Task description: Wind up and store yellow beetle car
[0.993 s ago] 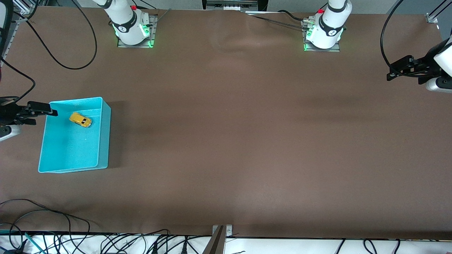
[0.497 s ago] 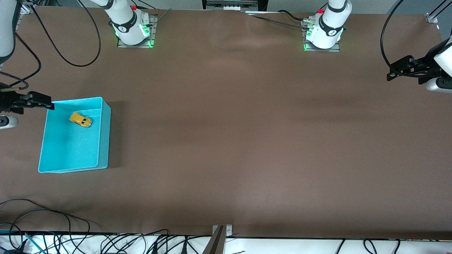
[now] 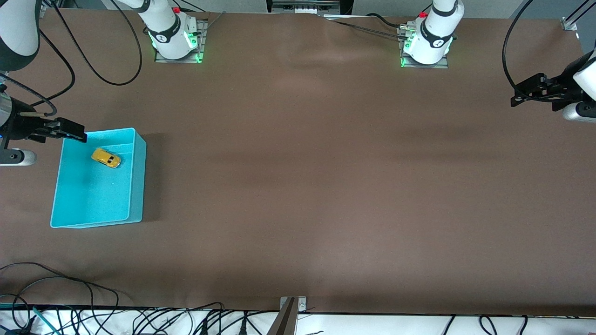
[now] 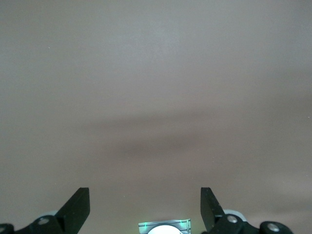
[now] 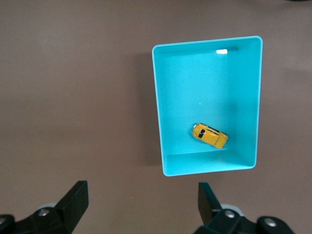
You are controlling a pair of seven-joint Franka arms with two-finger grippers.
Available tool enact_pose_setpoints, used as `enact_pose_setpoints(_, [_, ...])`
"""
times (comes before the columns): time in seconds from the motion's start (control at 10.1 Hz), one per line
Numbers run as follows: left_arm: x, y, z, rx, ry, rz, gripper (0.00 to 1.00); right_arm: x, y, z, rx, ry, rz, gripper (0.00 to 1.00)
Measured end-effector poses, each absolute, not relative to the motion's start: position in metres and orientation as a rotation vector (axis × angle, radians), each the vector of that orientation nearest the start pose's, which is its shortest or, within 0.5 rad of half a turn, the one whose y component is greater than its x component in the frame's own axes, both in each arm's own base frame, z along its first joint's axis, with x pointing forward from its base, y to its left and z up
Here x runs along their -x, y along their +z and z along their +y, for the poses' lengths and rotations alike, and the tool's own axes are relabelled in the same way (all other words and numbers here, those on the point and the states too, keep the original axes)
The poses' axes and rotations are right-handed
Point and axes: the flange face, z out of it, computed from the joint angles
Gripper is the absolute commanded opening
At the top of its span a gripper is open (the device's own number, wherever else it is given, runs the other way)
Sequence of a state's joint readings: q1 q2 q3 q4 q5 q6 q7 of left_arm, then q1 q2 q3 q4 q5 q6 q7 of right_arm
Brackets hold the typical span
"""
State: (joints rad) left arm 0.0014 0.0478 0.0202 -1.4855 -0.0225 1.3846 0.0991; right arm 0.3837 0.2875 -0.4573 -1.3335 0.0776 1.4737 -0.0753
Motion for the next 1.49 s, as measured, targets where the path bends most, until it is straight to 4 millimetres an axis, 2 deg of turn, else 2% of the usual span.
enact_pose_setpoints(0.1, [-0.549, 0.623, 0.009, 3.161, 0.233, 0.125, 1.0, -0.622, 0.573, 0.006, 3.193, 0.194, -0.016, 1.0])
enact_pose_setpoints(0.3, [-0.549, 0.623, 0.01, 3.161, 0.233, 0.124, 1.0, -0.612, 0.589, 0.009, 3.208, 0.179, 0.002, 1.0])
enact_pose_setpoints(0.4, [-0.549, 0.623, 0.01, 3.161, 0.233, 0.124, 1.0, -0.608, 0.594, 0.001, 3.204, 0.186, 0.023, 1.0])
enact_pose_setpoints(0.6, [-0.549, 0.623, 0.01, 3.161, 0.233, 0.123, 1.0, -0.598, 0.59, -0.019, 3.195, 0.2, 0.068, 1.0])
enact_pose_setpoints(0.7, [-0.549, 0.623, 0.01, 3.161, 0.233, 0.123, 1.0, -0.592, 0.585, -0.02, 3.192, 0.186, 0.067, 1.0])
enact_pose_setpoints(0.99, [-0.549, 0.623, 0.009, 3.161, 0.233, 0.125, 1.0, -0.575, 0.578, -0.013, 3.186, 0.159, 0.039, 1.0])
enact_pose_setpoints(1.49, [-0.549, 0.623, 0.007, 3.161, 0.233, 0.132, 1.0, -0.576, 0.575, -0.012, 3.186, 0.148, 0.035, 1.0])
